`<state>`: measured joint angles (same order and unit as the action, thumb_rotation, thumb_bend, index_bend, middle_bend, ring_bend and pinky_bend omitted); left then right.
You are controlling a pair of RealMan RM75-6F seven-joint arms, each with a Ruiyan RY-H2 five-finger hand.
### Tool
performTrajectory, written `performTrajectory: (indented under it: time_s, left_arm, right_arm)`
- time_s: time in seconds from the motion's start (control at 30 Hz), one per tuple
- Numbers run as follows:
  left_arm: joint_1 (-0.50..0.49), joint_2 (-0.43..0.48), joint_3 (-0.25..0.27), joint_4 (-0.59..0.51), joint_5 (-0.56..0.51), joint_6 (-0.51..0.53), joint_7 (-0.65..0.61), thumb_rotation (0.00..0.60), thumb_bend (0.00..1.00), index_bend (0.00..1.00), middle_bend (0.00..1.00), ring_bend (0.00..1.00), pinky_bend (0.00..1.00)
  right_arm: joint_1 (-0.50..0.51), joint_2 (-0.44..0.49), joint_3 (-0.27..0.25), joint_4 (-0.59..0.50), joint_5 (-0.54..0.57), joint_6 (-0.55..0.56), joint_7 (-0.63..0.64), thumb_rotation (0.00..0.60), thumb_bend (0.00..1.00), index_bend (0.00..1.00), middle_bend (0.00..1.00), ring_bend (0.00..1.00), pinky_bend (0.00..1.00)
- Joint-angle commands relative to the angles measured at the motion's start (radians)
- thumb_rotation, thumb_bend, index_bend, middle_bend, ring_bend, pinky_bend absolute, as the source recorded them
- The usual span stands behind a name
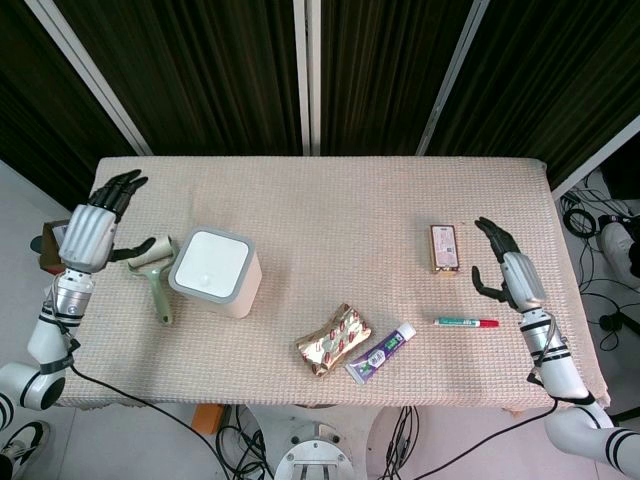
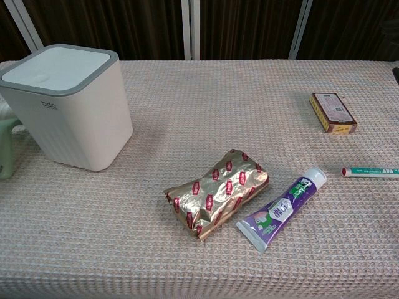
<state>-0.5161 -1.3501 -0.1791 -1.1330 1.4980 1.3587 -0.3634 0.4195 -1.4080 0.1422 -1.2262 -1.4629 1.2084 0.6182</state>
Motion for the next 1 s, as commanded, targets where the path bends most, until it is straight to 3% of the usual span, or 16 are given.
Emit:
performTrajectory:
  time_s: [0.03,0.37,0.5,0.6,0.63,0.77,0.8,0.87,1.0]
  left_arm:
    - [0.000,0.004,0.004,-0.006,0.003,0.000,-0.001,0.597,0.18,0.10,0.08,0.09,0.24]
    - [0.015,0.033,0.031,-0.051,0.038,0.023,0.006,0.598,0.19,0.10,0.08,0.09,0.24]
    - [0.037,0.049,0.060,-0.085,0.100,0.090,-0.013,0.600,0.31,0.18,0.11,0.09,0.24]
    - [0.059,0.060,0.090,-0.117,0.154,0.145,-0.012,0.586,0.31,0.19,0.13,0.09,0.24]
    - [0.070,0.069,0.111,-0.133,0.183,0.164,0.002,0.551,0.32,0.19,0.14,0.09,0.24]
    - [0.107,0.092,0.174,-0.199,0.263,0.207,0.083,0.260,0.29,0.19,0.19,0.09,0.24]
    - [0.115,0.090,0.184,-0.212,0.272,0.212,0.096,0.226,0.27,0.19,0.20,0.09,0.24]
    - [0.127,0.075,0.202,-0.229,0.285,0.213,0.116,0.186,0.18,0.18,0.24,0.09,0.24]
    - [0.125,0.038,0.210,-0.210,0.298,0.208,0.102,0.184,0.09,0.18,0.29,0.09,0.24]
  right_arm:
    - [0.001,0.000,-0.001,-0.001,0.000,-0.001,-0.001,0.600,0.48,0.00,0.00,0.00,0.00]
    - [-0.002,0.006,-0.003,-0.018,-0.004,0.010,-0.009,0.600,0.48,0.00,0.00,0.00,0.00]
    - [-0.009,0.007,-0.007,-0.018,-0.003,0.015,-0.006,0.600,0.48,0.00,0.00,0.00,0.00]
    - [-0.025,0.009,-0.015,-0.016,0.004,0.019,0.018,0.600,0.48,0.00,0.00,0.00,0.00]
    - [-0.032,0.016,-0.021,-0.021,0.008,0.014,0.046,0.600,0.48,0.00,0.00,0.00,0.00]
    - [-0.065,0.015,-0.040,0.023,-0.003,0.047,0.066,0.600,0.48,0.00,0.00,0.00,0.00]
    - [-0.074,0.007,-0.045,0.040,-0.005,0.060,0.066,0.600,0.48,0.00,0.00,0.00,0.00]
    - [-0.091,-0.016,-0.055,0.087,-0.010,0.079,0.072,0.600,0.50,0.00,0.00,0.00,0.00]
    - [-0.106,-0.049,-0.065,0.158,0.000,0.069,0.112,0.600,0.52,0.00,0.00,0.00,0.00]
